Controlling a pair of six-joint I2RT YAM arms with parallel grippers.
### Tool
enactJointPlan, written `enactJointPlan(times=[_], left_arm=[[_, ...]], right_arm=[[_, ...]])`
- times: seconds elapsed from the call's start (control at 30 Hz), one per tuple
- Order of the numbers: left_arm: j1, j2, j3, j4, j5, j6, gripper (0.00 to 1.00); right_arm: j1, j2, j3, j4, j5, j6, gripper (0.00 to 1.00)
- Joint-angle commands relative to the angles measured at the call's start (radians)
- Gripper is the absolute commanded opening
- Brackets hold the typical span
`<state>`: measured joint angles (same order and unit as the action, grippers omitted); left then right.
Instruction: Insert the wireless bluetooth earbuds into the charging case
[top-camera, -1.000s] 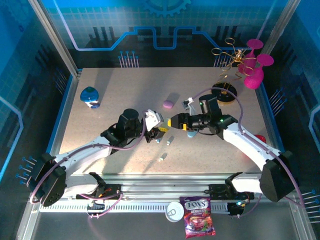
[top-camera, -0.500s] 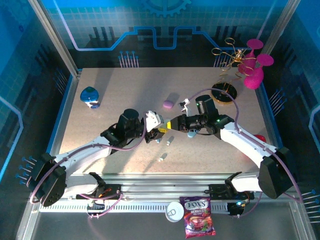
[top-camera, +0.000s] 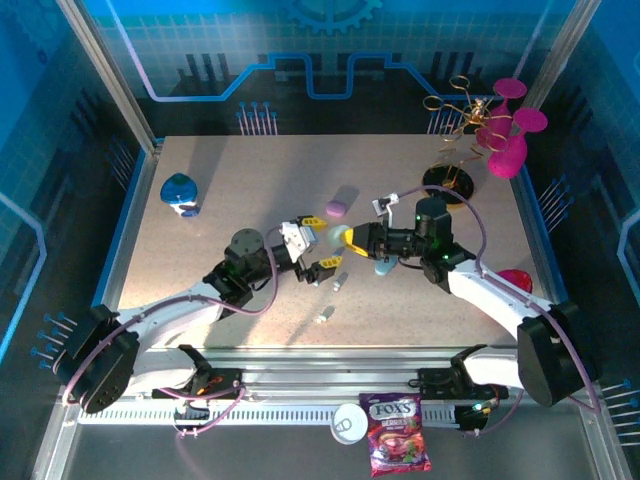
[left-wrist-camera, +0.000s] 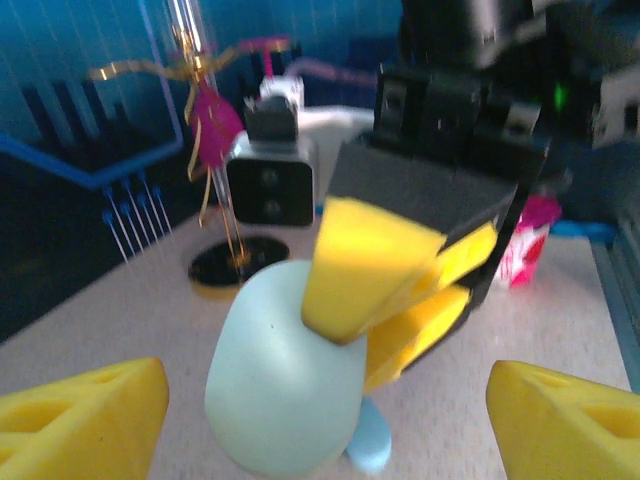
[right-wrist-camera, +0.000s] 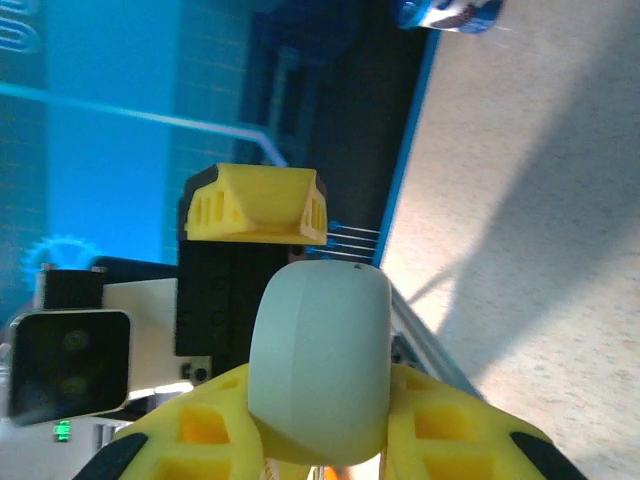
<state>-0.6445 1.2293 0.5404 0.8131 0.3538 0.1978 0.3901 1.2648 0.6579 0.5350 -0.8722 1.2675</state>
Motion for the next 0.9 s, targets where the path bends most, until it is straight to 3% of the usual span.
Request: enactJointPlan(times=[0.0,0.27,0.43,0.87], left_arm=[[-0.006,0.029,-0.012,0.245,0.024,-0.087,0.83],[-0.005,0.107,-0.002,0.415,0.05,-0.129,0.8],[-0.006,0.16,0.004,0.528,0.056,-0.149,0.72],[-0.006,0.206,0.052,0.577,0.113,-0.181,0.56]], right_arm=[[-0.018,-0.019,-0.032,0.356,-0.047,0.248,0.17],[-0.019,-0.049,-0.063,0.517,-0.007,0.377,0.16],[-0.023,-0.04,-0.075,0.623,-0.021,0.461,0.16],[-0.024,-0.047,-0.097,0.638,-0.017,0.483,0.16]])
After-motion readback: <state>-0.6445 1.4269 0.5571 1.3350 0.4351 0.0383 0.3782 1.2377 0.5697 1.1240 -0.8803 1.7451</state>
